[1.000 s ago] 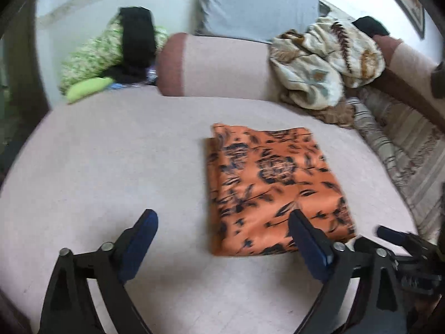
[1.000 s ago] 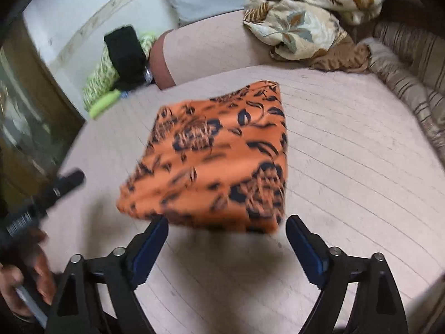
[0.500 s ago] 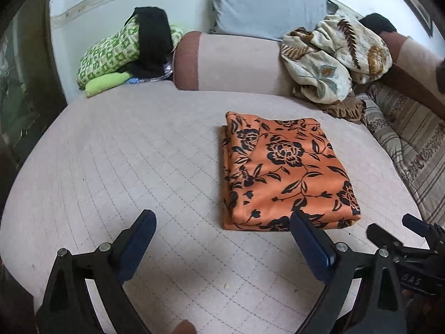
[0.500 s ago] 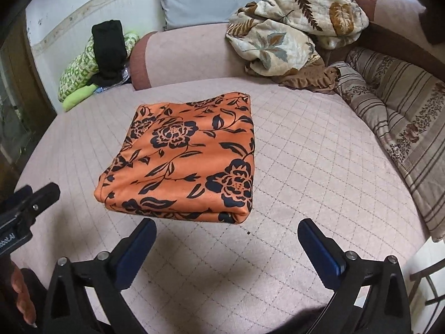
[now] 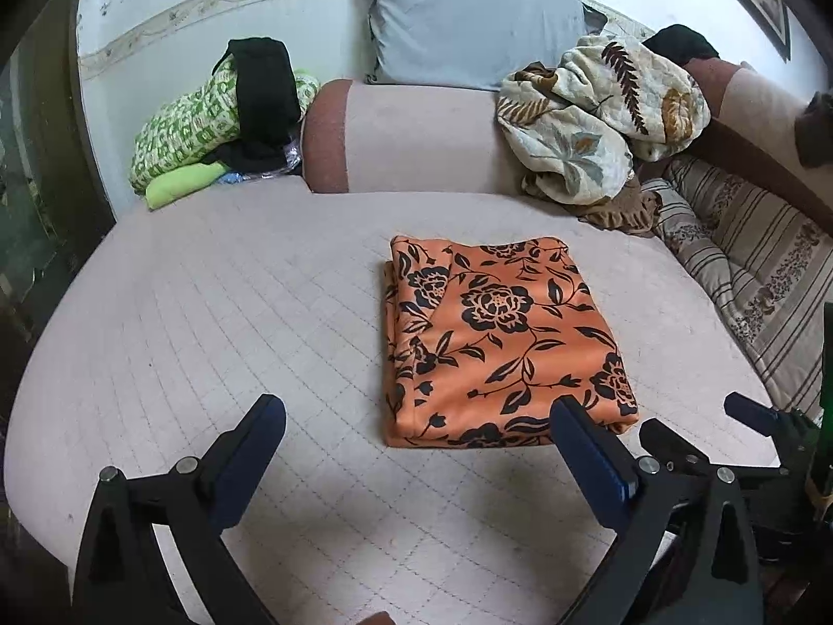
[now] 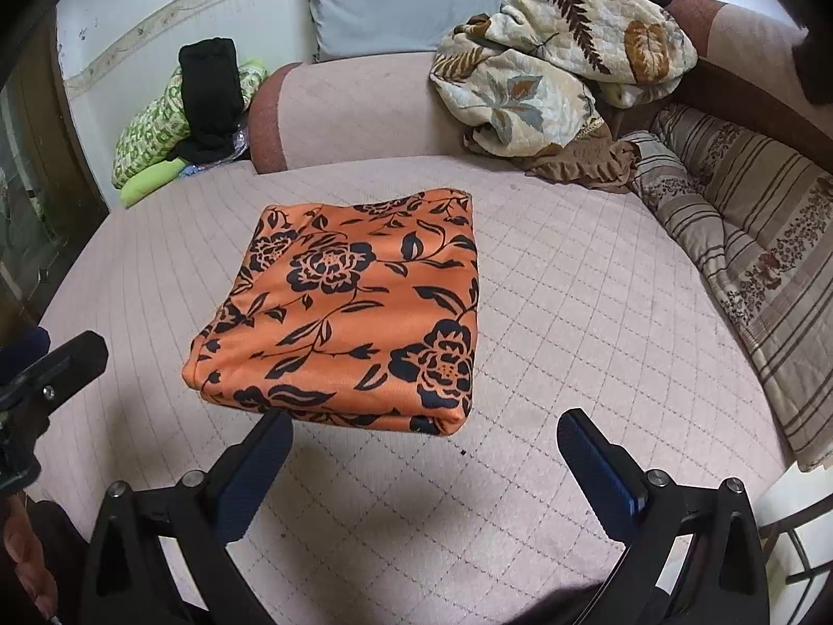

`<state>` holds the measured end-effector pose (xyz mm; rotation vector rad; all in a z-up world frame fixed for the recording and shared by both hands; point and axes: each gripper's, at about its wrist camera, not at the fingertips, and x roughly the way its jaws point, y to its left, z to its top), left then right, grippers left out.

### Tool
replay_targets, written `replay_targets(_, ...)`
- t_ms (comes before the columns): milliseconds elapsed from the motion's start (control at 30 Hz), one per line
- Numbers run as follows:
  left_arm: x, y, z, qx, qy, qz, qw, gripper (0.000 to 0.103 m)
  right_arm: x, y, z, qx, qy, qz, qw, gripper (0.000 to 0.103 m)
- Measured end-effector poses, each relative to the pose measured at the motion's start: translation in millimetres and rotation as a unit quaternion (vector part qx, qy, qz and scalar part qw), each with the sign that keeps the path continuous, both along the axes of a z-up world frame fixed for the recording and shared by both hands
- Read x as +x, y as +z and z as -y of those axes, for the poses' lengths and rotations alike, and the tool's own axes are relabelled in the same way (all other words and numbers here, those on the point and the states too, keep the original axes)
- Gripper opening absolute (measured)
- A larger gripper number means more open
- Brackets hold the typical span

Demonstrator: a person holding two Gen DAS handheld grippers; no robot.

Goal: Fold small clothes

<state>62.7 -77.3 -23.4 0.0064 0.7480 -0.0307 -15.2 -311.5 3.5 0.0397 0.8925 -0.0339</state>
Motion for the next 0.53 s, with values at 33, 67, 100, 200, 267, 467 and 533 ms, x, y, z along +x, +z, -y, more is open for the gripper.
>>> replay_targets(33,0,0,0,-0.002,-0.001,0.000,1.0000,0.101,1,1,0,-0.001,0.001,0.000,1.000,0.103)
replay_targets(67,0,1,0,-0.006,-0.002,0.000,1.0000,0.101,2,1,-1,-0.001,0.002,0.001,1.000,0.103)
replay_targets(100,1,1,-1,-0.008,-0.001,0.000,1.0000,0.102,2,2,-2,-0.002,0.003,0.001,1.000,0.103)
replay_targets(200,2,0,-2,-0.006,0.005,0.001,1.0000,0.103,5,3,-4,-0.003,0.008,0.000,1.000,0.103)
replay_targets(267,4,0,-2,-0.012,0.000,-0.002,0.9999,0.103,6,2,-5,-0.003,0.011,-0.001,1.000,0.103)
replay_targets(467,8,0,0,-0.017,-0.006,-0.001,0.9998,0.103,11,0,-9,-0.003,0.015,-0.006,1.000,0.103)
replay_targets(533,12,-2,1,-0.019,-0.011,-0.005,0.9997,0.103,14,0,-9,-0.002,0.017,-0.006,1.000,0.103)
